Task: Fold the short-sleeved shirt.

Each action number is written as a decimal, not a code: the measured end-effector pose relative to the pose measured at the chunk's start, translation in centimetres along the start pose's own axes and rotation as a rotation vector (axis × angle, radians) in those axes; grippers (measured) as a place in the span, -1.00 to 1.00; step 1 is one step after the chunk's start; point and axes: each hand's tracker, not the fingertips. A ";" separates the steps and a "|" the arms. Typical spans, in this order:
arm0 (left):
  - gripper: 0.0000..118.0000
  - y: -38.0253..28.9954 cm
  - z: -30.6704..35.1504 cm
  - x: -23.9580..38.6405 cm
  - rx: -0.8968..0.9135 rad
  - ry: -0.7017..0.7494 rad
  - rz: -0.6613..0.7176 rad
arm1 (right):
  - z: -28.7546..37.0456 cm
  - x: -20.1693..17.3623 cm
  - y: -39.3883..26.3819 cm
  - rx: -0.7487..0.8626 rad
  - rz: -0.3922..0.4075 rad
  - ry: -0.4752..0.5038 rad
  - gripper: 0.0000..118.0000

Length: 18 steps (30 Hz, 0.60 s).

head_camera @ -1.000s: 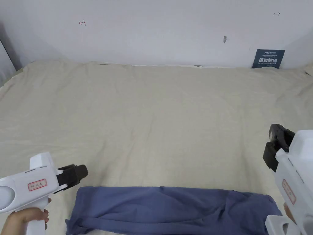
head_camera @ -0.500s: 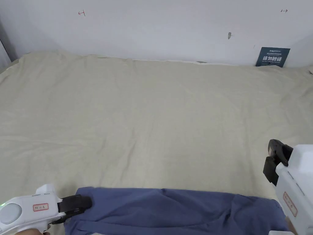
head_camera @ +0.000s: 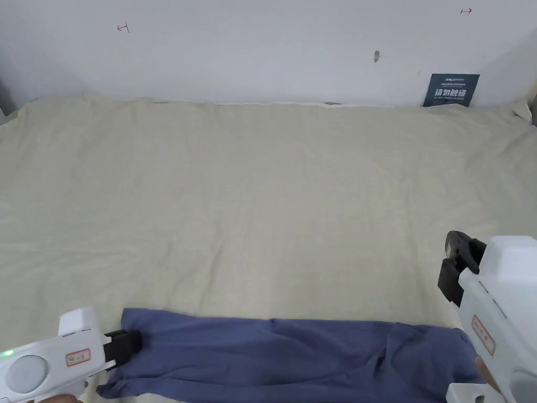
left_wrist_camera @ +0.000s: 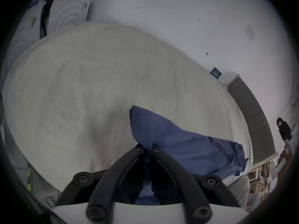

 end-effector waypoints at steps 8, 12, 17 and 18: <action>-0.87 3.0 5.1 -2.5 0.040 0.151 -0.007 | 1.1 1.0 0.2 0.034 -0.022 0.011 -0.98; -0.87 2.8 5.6 -2.0 0.010 0.182 0.028 | 1.6 1.5 -0.1 0.039 -0.028 0.009 -0.98; -0.87 1.1 4.7 4.3 -0.039 0.114 -0.059 | 2.1 1.7 -0.7 0.043 -0.050 0.015 -0.98; -0.87 0.8 4.3 5.7 -0.061 0.079 -0.059 | 2.2 1.7 -0.8 0.042 -0.053 0.018 -0.98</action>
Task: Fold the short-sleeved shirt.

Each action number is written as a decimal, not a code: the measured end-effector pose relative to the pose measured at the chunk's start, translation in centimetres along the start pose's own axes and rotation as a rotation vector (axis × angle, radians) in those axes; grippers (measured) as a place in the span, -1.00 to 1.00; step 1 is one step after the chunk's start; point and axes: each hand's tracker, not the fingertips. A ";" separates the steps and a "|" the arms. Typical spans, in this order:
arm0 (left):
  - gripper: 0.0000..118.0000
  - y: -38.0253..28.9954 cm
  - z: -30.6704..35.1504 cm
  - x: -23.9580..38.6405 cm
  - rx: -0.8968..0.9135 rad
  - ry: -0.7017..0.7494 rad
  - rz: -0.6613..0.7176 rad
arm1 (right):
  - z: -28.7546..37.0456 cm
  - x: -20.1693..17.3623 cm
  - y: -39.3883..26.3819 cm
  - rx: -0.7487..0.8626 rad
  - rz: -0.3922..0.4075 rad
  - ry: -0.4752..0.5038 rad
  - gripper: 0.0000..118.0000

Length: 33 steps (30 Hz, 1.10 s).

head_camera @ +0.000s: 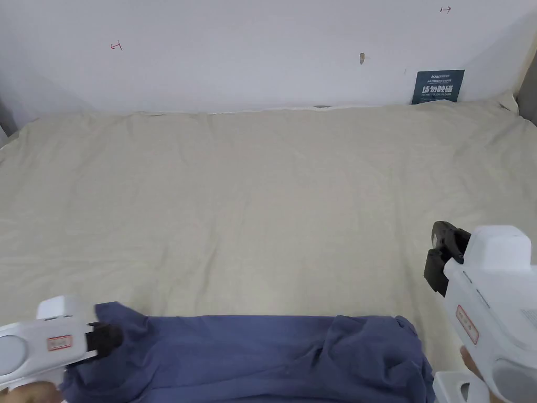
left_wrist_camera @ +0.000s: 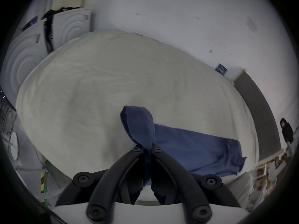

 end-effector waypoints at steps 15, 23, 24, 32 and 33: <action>-0.85 -4.2 -9.7 18.5 -0.186 -0.188 -0.188 | 1.9 2.4 -0.3 -0.002 0.004 -0.014 -0.98; 0.96 -4.6 -8.9 19.2 -0.137 -0.248 -0.160 | 2.2 3.6 -0.6 -0.016 -0.002 -0.044 -0.98; 0.93 -4.5 -8.4 19.0 -0.126 -0.250 -0.159 | 2.2 3.6 -0.7 -0.017 -0.003 -0.045 -0.98; 0.51 -3.8 -3.7 16.4 0.124 -0.140 -0.244 | 2.0 2.6 -0.8 -0.024 -0.004 -0.016 -0.98; 0.20 -4.0 -3.5 15.9 0.158 -0.111 -0.258 | 1.9 2.5 -0.8 -0.026 -0.002 -0.010 -0.98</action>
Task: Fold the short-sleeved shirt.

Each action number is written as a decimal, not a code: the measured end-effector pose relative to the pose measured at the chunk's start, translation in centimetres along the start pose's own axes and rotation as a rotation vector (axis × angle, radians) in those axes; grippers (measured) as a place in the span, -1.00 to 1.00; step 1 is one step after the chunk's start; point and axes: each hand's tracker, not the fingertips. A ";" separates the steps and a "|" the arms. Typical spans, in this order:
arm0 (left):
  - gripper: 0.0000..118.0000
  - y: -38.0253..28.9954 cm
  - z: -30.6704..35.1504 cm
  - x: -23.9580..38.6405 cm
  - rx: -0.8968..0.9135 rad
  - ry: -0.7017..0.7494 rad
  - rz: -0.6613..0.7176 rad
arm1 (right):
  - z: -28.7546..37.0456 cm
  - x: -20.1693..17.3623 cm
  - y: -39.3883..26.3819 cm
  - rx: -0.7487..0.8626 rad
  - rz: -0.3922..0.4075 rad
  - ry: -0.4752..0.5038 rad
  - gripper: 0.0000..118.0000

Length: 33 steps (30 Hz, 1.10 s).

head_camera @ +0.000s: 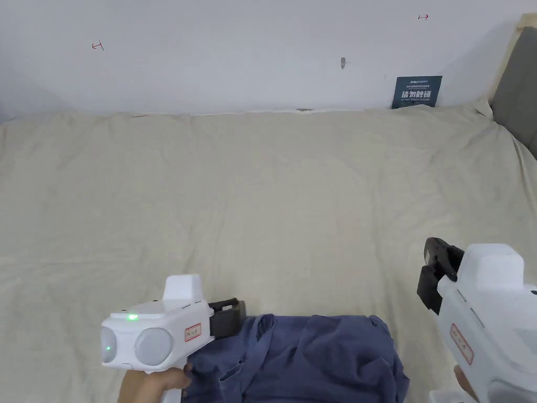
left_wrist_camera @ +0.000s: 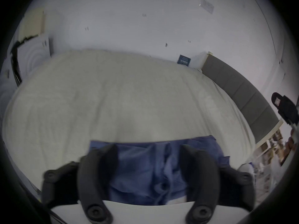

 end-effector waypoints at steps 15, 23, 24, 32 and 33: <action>-1.00 -7.4 -4.8 1.5 -0.161 -0.011 -0.076 | 0.5 0.3 -0.1 -0.011 0.004 0.012 -0.97; -1.00 -10.2 -7.4 8.4 -0.228 -0.056 -0.146 | 0.9 1.5 -0.3 -0.021 -0.005 -0.022 -0.97; -1.00 -10.4 -7.6 8.7 -0.210 -0.026 -0.188 | 1.0 1.7 -0.3 -0.021 -0.005 -0.026 -0.97; -1.00 -6.7 -3.6 3.7 -0.119 -0.177 -0.016 | 0.9 2.0 -0.4 -0.024 -0.014 -0.037 -0.97; -1.00 -5.9 -2.8 2.7 -0.101 -0.192 0.003 | 0.9 1.9 -0.3 -0.023 -0.014 -0.037 -0.97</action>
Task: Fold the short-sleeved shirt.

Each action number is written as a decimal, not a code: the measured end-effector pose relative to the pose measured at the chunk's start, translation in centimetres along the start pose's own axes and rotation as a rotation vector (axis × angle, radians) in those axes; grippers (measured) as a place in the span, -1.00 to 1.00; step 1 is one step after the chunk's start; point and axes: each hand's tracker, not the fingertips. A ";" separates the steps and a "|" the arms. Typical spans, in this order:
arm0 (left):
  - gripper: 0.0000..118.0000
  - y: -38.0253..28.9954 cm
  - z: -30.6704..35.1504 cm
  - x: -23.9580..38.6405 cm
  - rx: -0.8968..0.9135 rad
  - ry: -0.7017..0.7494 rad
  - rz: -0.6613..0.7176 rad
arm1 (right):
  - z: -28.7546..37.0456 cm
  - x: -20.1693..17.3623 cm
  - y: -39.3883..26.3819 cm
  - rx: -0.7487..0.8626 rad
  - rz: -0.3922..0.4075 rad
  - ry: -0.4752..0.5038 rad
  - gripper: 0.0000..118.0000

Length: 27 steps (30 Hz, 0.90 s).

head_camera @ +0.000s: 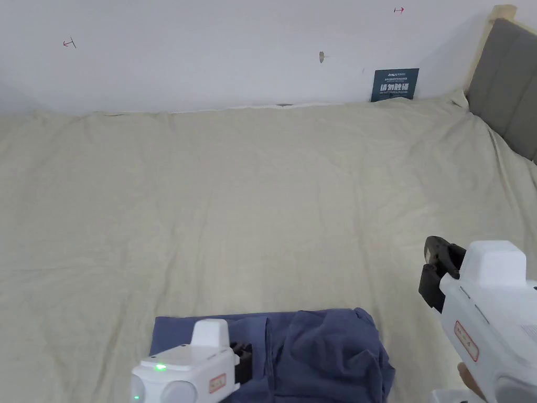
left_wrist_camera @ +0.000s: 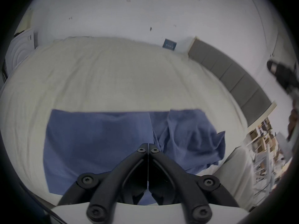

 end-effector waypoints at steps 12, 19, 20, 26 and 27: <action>0.98 2.5 3.8 -14.5 -0.015 -0.053 0.455 | -1.3 -2.4 -0.4 -0.022 0.008 0.046 -0.97; 0.88 1.4 2.2 -19.0 -0.067 -0.073 0.579 | -1.7 -2.6 -0.6 -0.045 0.019 0.049 -0.97; 0.74 1.3 1.7 -19.3 -0.092 -0.072 0.564 | -1.8 -2.6 -0.6 -0.048 0.022 0.047 -0.97; -0.40 0.7 -0.1 -17.3 -0.127 0.004 0.352 | -1.9 -2.4 -0.8 -0.063 0.025 0.031 -0.97; -0.60 0.5 -0.2 -17.1 -0.130 0.007 0.347 | -2.0 -2.4 -0.9 -0.065 0.024 0.029 -0.97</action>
